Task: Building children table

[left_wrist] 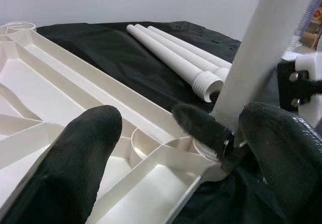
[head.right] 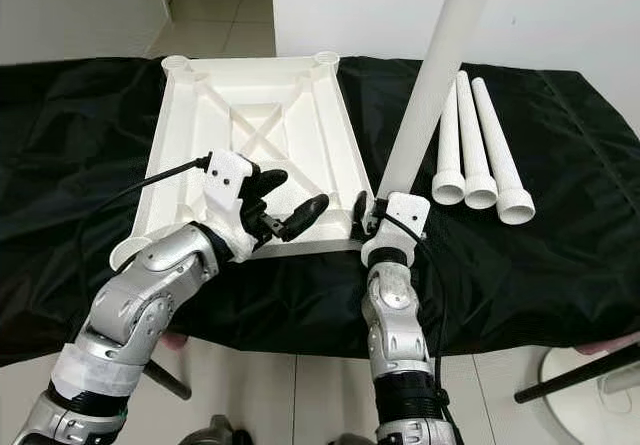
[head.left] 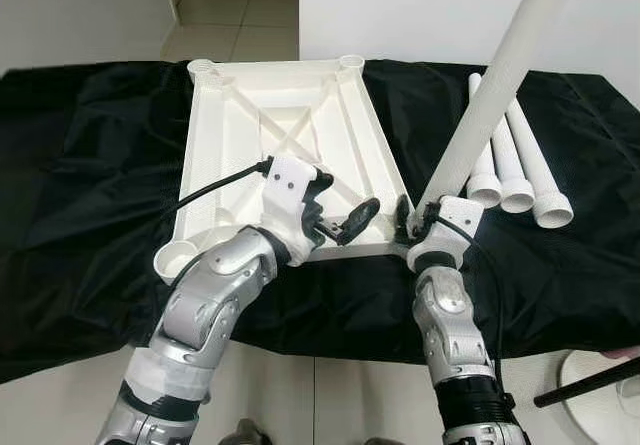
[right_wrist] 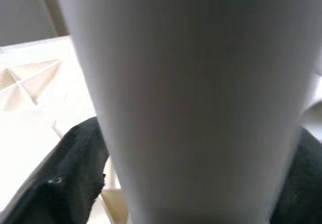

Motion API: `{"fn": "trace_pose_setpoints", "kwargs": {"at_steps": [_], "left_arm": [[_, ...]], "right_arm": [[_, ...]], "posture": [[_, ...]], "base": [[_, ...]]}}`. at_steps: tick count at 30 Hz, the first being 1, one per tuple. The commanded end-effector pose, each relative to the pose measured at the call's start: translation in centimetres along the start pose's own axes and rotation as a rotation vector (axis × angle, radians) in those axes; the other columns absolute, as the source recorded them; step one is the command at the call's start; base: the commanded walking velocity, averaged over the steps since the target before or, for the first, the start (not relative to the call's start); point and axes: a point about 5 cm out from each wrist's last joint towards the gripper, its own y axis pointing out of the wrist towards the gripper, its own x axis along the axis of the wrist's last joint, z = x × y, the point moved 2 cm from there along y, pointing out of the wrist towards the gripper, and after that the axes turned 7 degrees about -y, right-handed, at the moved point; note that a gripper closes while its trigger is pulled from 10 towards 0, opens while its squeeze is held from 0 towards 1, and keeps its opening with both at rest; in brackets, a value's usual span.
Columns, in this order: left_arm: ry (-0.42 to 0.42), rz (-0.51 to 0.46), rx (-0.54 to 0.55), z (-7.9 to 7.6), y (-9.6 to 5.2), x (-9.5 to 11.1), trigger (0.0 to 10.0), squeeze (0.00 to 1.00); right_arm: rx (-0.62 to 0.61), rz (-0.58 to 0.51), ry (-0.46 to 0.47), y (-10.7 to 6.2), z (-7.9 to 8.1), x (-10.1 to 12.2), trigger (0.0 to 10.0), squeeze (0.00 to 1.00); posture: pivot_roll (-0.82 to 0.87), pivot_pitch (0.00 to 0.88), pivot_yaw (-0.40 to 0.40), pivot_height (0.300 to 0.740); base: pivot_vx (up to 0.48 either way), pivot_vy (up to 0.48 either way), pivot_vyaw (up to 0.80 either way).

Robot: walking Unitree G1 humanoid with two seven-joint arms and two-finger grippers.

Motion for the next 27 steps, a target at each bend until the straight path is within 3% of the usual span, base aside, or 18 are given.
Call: {"fn": "trace_pose_setpoints", "kwargs": {"at_steps": [1,2,3,12,16,18,27], "left_arm": [[0.004,0.012,-0.010,0.0,0.0,0.0,10.0,0.00],[0.004,0.013,-0.011,0.0,0.0,0.0,10.0,0.00],[0.005,0.014,-0.011,-0.1,0.0,0.0,10.0,0.00],[0.005,0.015,-0.012,0.0,0.0,0.1,10.0,0.00],[0.009,0.019,-0.024,-0.3,0.0,0.0,10.0,0.00],[0.009,0.019,-0.024,-0.3,0.0,0.0,10.0,0.00],[0.010,0.017,-0.030,-0.5,0.1,0.1,10.0,0.00]], "right_arm": [[0.012,-0.016,0.006,0.3,-0.2,0.3,10.0,1.00],[0.032,-0.018,0.001,0.5,-0.4,0.4,10.0,1.00],[0.062,-0.024,-0.012,0.8,-0.6,0.5,10.0,0.00],[0.222,-0.042,-0.057,1.7,-1.0,1.1,10.0,0.00],[0.372,-0.056,-0.095,2.2,-1.0,1.5,10.0,0.00],[0.372,-0.056,-0.095,2.2,-1.0,1.5,10.0,0.00],[0.616,-0.055,-0.165,2.3,-1.2,1.8,10.0,0.00]], "posture": [[0.01,0.000,0.037,0.740],[0.02,0.000,0.037,0.740],[0.02,0.000,0.037,0.740],[0.02,0.000,0.036,0.740],[0.02,0.000,0.035,0.740],[0.02,0.000,0.035,0.740],[0.03,0.000,0.034,0.740]], "base": [[0.000,0.000,0.00],[0.000,0.000,0.00],[0.000,0.000,0.00],[0.000,0.000,0.00],[0.000,0.000,0.00],[0.000,0.000,0.00],[0.000,0.000,0.00]]}}
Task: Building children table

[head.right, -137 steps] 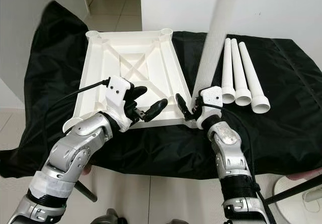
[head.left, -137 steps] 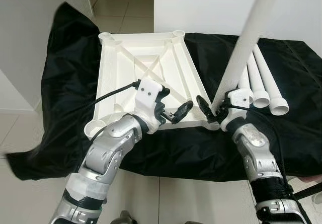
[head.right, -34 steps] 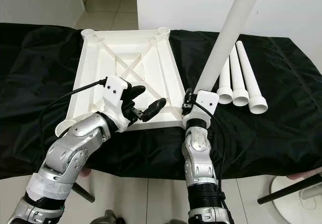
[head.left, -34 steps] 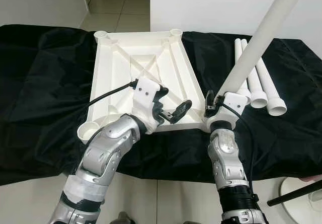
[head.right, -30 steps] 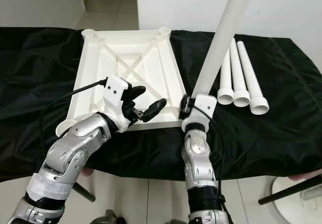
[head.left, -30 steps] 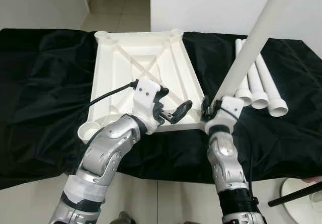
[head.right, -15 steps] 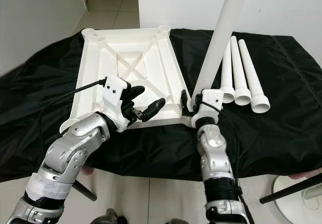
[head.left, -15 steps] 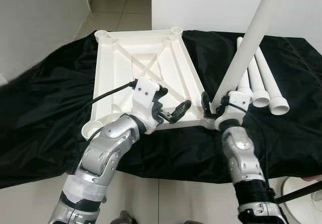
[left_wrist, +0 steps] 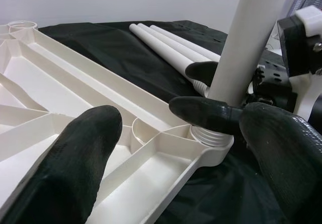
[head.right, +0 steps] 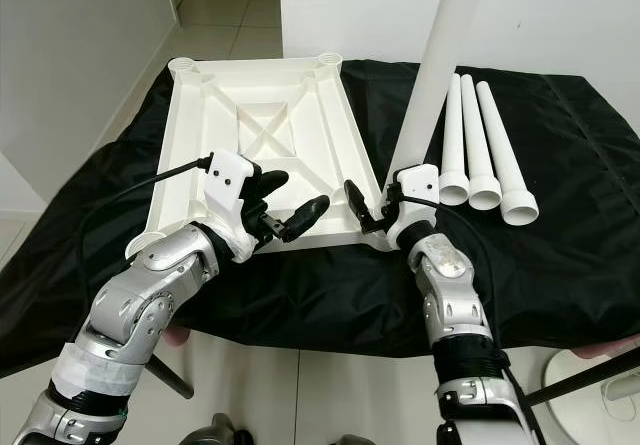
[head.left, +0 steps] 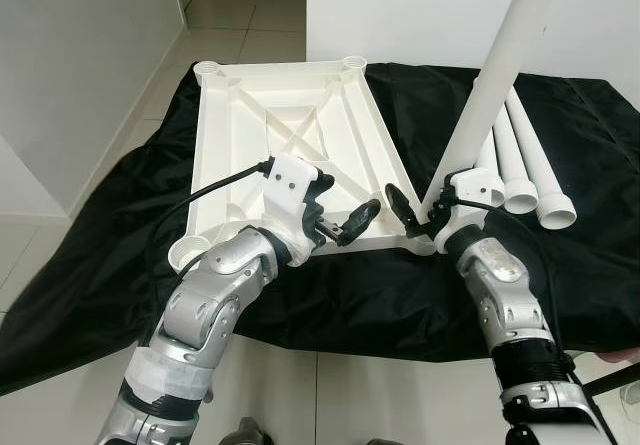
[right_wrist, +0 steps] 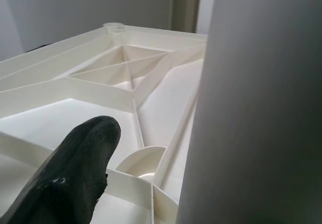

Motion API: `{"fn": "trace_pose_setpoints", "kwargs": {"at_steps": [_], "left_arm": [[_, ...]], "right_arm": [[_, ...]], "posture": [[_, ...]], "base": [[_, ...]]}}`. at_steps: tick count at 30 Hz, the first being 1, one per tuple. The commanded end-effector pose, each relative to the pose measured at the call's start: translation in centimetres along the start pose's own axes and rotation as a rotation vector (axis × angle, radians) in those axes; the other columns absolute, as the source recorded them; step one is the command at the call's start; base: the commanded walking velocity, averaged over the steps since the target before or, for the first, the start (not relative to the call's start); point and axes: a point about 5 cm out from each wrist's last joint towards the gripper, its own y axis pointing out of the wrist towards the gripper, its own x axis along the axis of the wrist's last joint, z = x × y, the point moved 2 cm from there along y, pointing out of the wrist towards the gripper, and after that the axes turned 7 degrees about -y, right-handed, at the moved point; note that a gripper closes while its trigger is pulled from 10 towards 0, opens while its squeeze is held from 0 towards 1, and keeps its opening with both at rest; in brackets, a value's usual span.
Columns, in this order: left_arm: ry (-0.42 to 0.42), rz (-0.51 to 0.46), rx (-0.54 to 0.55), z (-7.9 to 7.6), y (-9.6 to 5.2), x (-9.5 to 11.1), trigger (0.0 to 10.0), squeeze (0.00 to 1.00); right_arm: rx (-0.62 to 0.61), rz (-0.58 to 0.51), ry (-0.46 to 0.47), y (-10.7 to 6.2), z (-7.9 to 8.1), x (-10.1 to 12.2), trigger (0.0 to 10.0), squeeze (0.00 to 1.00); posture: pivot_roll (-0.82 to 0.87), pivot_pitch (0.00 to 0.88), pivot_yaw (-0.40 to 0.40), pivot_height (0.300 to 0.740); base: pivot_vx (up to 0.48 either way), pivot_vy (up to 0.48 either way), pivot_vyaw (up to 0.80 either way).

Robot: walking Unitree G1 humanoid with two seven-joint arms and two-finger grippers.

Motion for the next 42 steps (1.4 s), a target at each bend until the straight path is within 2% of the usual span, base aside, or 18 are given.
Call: {"fn": "trace_pose_setpoints", "kwargs": {"at_steps": [1,4,5,8,9,12,13,21,22,28,33,42], "left_arm": [[0.015,0.006,-0.031,-0.5,0.1,0.2,10.0,0.00],[0.016,0.008,-0.032,-0.5,0.1,0.2,10.0,0.00],[0.016,0.008,-0.033,-0.5,0.0,0.2,10.0,0.00],[0.017,0.009,-0.034,-0.5,0.0,0.2,10.0,0.00],[0.017,0.010,-0.034,-0.5,0.0,0.2,10.0,0.00],[0.017,0.010,-0.034,-0.5,0.0,0.3,10.0,0.00],[0.018,0.010,-0.035,-0.6,-0.1,0.3,10.0,0.00],[0.018,0.013,-0.035,-0.6,-0.3,0.3,10.0,0.00],[0.017,0.013,-0.035,-0.7,-0.3,0.3,10.0,0.00],[0.015,0.016,-0.037,-0.7,-0.3,0.3,10.0,0.00],[0.015,0.016,-0.037,-0.6,-0.3,0.4,10.0,0.00],[0.011,0.020,-0.047,-0.8,0.0,0.3,10.0,0.00]], "right_arm": [[0.059,-0.008,-0.004,0.3,0.3,0.1,10.0,0.00],[0.093,0.009,-0.025,0.1,-0.3,-0.1,10.0,0.00],[0.108,0.016,-0.030,0.1,-0.4,-0.2,7.5,0.00],[0.117,0.022,-0.034,-0.1,-0.5,-0.3,7.1,0.00],[0.121,0.030,-0.037,-0.3,-0.7,-0.5,2.8,0.00],[0.124,0.034,-0.038,-0.5,-0.9,-0.6,2.8,0.00],[0.135,0.038,-0.031,-0.7,-1.0,-0.7,0.0,0.00],[0.154,0.047,-0.008,-1.6,-1.1,-1.1,0.0,0.00],[0.145,0.045,-0.001,-1.7,-1.1,-1.1,10.0,0.00],[0.106,0.031,0.017,-1.8,-0.9,-1.2,10.0,0.00],[0.038,0.037,0.083,-2.1,-0.7,-2.1,10.0,0.00],[-0.041,0.062,0.125,-2.1,-0.7,-2.5,10.0,0.00]], "posture": [[0.03,0.000,0.036,0.740],[0.03,0.000,0.036,0.740],[0.03,0.000,0.036,0.740],[0.03,0.000,0.036,0.740],[0.03,0.000,0.037,0.740],[0.03,0.000,0.040,0.740],[0.03,0.000,0.041,0.740],[0.04,0.000,0.040,0.740],[0.04,0.000,0.042,0.740],[0.04,0.000,0.046,0.740],[0.03,0.000,0.056,0.740],[0.01,0.002,0.060,0.740]], "base": [[0.000,0.000,0.00],[0.000,0.000,0.00],[0.000,0.000,0.00],[0.000,0.000,0.00],[0.000,0.000,0.00],[0.000,0.000,0.00],[0.000,0.000,0.00],[0.000,0.000,0.00],[0.000,0.000,0.00],[0.000,0.000,0.00],[0.000,0.000,0.00],[0.000,0.000,0.00]]}}
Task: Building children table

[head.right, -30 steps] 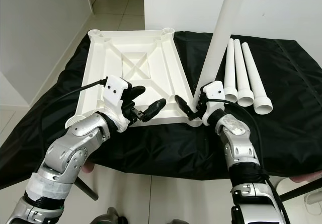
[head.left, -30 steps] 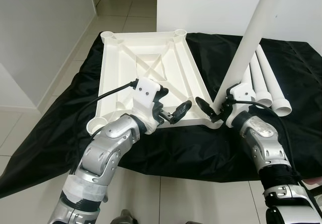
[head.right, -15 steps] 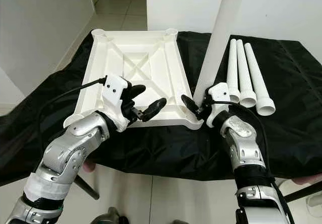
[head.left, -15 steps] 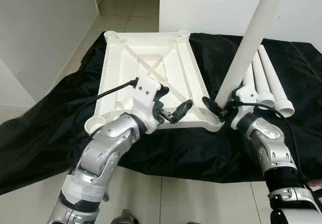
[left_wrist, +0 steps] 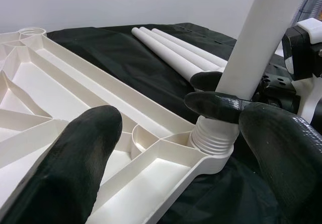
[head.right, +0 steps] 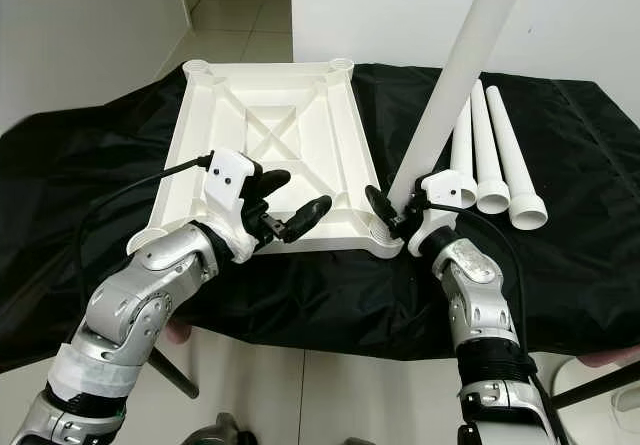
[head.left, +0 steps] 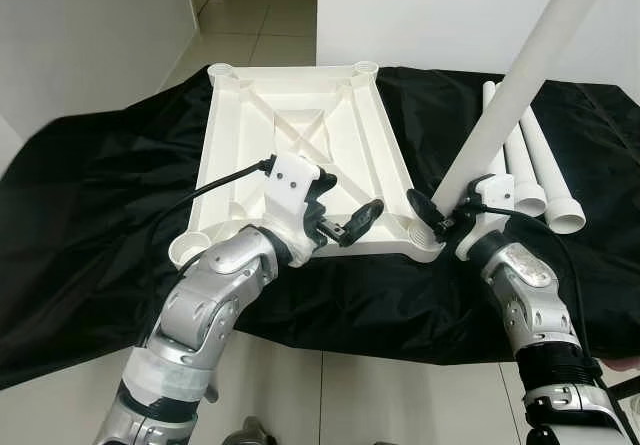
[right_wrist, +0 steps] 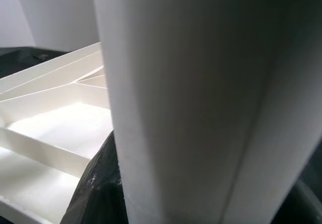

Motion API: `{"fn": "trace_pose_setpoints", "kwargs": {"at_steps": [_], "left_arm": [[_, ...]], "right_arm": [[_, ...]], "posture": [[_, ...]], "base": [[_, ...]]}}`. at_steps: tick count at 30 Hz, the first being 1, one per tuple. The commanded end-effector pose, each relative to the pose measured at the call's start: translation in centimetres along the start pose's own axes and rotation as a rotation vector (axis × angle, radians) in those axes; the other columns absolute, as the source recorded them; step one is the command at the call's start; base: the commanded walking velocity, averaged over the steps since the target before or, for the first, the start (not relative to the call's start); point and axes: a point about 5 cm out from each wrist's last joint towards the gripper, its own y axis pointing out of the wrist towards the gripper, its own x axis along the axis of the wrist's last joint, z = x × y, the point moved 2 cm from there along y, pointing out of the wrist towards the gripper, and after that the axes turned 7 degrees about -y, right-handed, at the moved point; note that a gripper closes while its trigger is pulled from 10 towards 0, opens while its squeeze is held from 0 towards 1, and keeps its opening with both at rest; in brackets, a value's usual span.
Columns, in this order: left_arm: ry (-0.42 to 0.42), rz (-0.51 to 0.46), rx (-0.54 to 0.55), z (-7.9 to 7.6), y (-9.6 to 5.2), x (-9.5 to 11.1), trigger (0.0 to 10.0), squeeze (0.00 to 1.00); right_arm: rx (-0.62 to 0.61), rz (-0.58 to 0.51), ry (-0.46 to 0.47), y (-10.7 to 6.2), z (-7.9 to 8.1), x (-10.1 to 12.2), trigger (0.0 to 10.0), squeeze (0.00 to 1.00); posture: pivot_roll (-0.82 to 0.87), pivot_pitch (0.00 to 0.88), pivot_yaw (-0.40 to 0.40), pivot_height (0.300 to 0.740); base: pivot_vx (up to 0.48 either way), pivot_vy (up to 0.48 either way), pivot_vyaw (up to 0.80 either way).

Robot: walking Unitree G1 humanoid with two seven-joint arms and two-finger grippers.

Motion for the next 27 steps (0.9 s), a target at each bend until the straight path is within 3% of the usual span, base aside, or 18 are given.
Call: {"fn": "trace_pose_setpoints", "kwargs": {"at_steps": [1,7,13,20,27], "left_arm": [[0.004,0.019,-0.031,-0.3,0.1,-0.1,10.0,0.00],[-0.003,0.017,-0.038,-0.4,0.3,-0.2,10.0,0.00],[-0.008,0.017,-0.042,-0.4,0.4,-0.3,10.0,0.00],[-0.008,0.016,-0.039,-0.4,0.4,-0.3,10.0,0.00],[-0.010,0.015,-0.031,-0.3,0.3,-0.3,10.0,0.00]], "right_arm": [[-0.021,0.063,0.056,-0.4,0.4,-1.6,10.0,0.00],[-0.134,0.113,0.069,0.2,0.2,-2.0,10.0,0.00],[-0.150,0.121,0.082,1.2,1.3,-2.1,10.0,0.00],[-0.216,0.132,0.084,2.1,1.4,-1.9,10.0,0.00],[-0.300,0.144,0.105,2.0,1.7,-2.2,10.0,0.00]], "posture": [[0.01,0.002,0.060,0.740],[0.00,0.003,0.061,0.740],[0.00,0.005,0.062,0.740],[0.00,0.008,0.060,0.740],[0.00,0.006,0.057,0.740]], "base": [[0.000,0.000,0.00],[0.000,0.000,0.00],[0.000,0.000,0.00],[0.000,0.000,0.00],[0.000,0.000,0.00]]}}
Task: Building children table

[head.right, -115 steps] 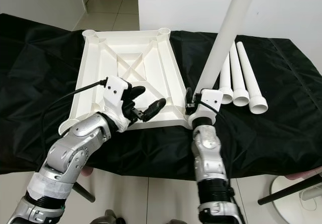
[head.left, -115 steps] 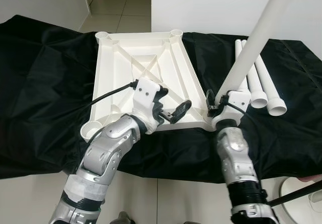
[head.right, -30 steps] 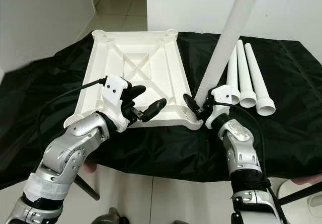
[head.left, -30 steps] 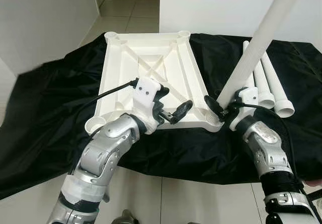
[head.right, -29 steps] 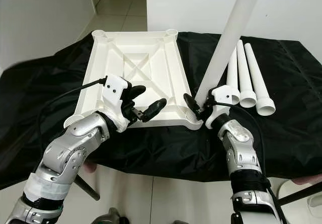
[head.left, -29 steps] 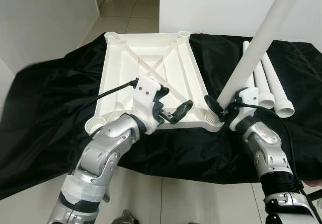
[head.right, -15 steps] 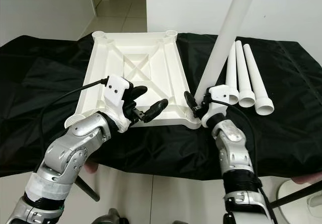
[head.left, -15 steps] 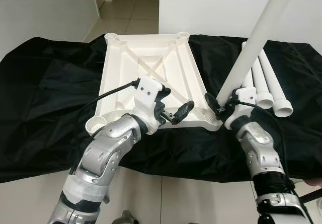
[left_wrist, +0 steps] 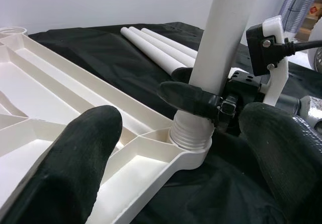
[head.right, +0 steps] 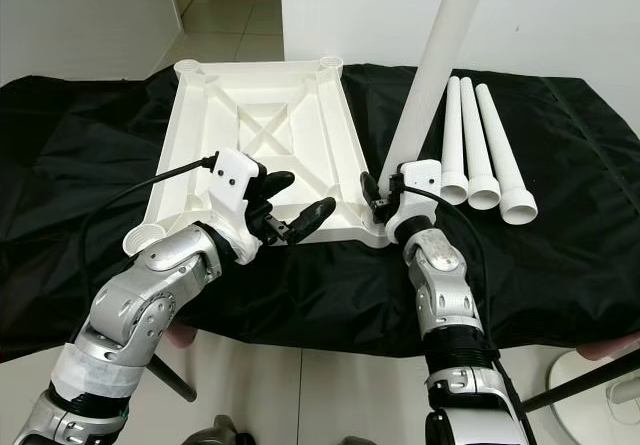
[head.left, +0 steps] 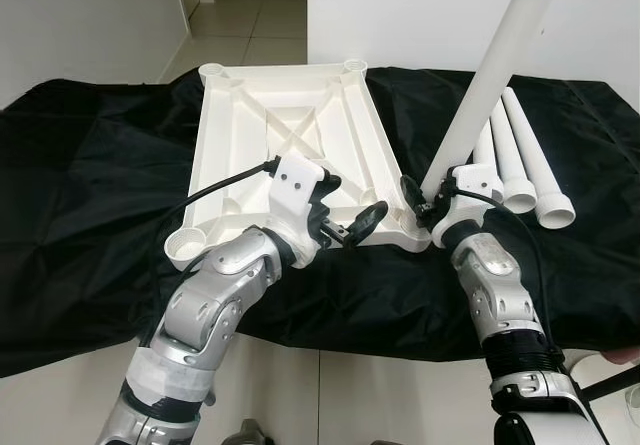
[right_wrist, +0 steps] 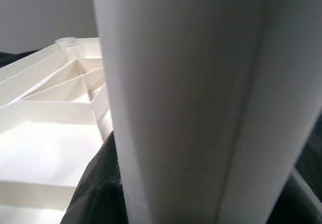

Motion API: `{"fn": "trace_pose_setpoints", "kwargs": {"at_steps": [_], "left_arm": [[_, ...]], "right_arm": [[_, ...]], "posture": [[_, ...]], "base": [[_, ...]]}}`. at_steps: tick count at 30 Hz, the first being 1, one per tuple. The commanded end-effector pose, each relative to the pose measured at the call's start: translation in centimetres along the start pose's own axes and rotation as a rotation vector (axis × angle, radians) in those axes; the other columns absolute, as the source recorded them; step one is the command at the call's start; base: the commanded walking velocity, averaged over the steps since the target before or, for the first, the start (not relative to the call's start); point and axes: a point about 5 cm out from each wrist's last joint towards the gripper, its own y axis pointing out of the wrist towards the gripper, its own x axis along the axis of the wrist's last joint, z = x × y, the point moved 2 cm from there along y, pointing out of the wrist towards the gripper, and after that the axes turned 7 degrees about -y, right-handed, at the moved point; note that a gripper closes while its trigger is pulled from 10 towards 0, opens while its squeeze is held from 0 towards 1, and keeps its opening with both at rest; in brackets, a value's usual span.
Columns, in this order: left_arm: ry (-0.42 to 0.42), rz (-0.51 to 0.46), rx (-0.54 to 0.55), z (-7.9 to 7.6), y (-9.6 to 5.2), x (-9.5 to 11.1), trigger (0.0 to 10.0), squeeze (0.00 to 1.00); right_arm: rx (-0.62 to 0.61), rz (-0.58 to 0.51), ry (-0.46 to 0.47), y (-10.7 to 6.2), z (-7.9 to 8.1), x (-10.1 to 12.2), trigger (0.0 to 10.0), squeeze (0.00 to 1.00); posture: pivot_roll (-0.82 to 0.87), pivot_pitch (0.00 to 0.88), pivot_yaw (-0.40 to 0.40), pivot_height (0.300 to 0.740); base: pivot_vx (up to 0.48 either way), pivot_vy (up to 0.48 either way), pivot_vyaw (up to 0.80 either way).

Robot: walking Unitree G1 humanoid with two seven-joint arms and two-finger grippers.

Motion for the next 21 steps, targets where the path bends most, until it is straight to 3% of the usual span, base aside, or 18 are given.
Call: {"fn": "trace_pose_setpoints", "kwargs": {"at_steps": [1,9,15,21], "left_arm": [[-0.003,0.013,-0.018,0.1,0.0,-0.2,10.0,0.00],[-0.005,0.012,-0.024,0.0,0.2,-0.2,10.0,0.00],[-0.005,0.012,-0.024,0.0,0.3,-0.2,10.0,0.00],[-0.006,0.012,-0.020,0.0,0.2,-0.2,10.0,0.00]], "right_arm": [[-0.072,0.096,0.039,-0.6,0.1,-2.2,10.0,0.00],[-0.238,0.129,0.058,-0.8,0.1,-2.7,10.0,0.00],[-0.399,0.141,0.015,-1.1,0.1,-2.6,10.0,0.00],[-0.505,0.162,0.006,-1.6,1.1,-2.7,10.0,0.00]], "posture": [[0.00,0.006,0.057,0.740],[-0.01,0.001,0.058,0.740],[-0.01,0.001,0.057,0.740],[-0.01,0.002,0.053,0.740]], "base": [[0.000,0.000,0.00],[0.000,0.000,0.00],[0.000,0.000,0.00],[0.000,0.000,0.00]]}}
